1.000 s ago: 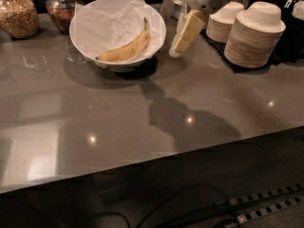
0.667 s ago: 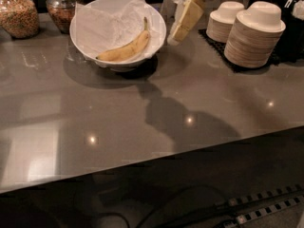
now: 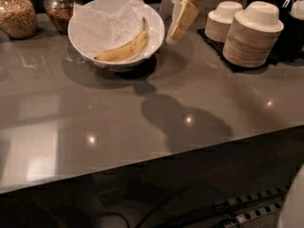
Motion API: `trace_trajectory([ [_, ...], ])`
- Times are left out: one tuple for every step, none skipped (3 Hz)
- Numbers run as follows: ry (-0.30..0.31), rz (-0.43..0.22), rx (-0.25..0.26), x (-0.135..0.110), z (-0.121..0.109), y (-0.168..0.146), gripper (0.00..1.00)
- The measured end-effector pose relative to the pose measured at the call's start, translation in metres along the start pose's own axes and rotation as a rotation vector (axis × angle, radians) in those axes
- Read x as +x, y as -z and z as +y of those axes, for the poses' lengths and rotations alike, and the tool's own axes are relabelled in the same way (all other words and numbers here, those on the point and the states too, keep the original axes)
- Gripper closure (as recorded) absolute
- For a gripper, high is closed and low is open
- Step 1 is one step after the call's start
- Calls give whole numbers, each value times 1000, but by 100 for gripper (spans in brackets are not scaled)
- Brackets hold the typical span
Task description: Pick banana from white bowl
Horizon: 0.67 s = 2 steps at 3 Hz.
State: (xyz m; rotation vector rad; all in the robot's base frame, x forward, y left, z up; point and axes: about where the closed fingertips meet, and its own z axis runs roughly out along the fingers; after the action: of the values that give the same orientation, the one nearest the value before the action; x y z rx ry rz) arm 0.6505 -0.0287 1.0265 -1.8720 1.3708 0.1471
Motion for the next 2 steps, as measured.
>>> trace_trajectory([
  [251,31,-33,-14,-29,-42,0],
  [447,37,-70,-25,-47,-79,0],
])
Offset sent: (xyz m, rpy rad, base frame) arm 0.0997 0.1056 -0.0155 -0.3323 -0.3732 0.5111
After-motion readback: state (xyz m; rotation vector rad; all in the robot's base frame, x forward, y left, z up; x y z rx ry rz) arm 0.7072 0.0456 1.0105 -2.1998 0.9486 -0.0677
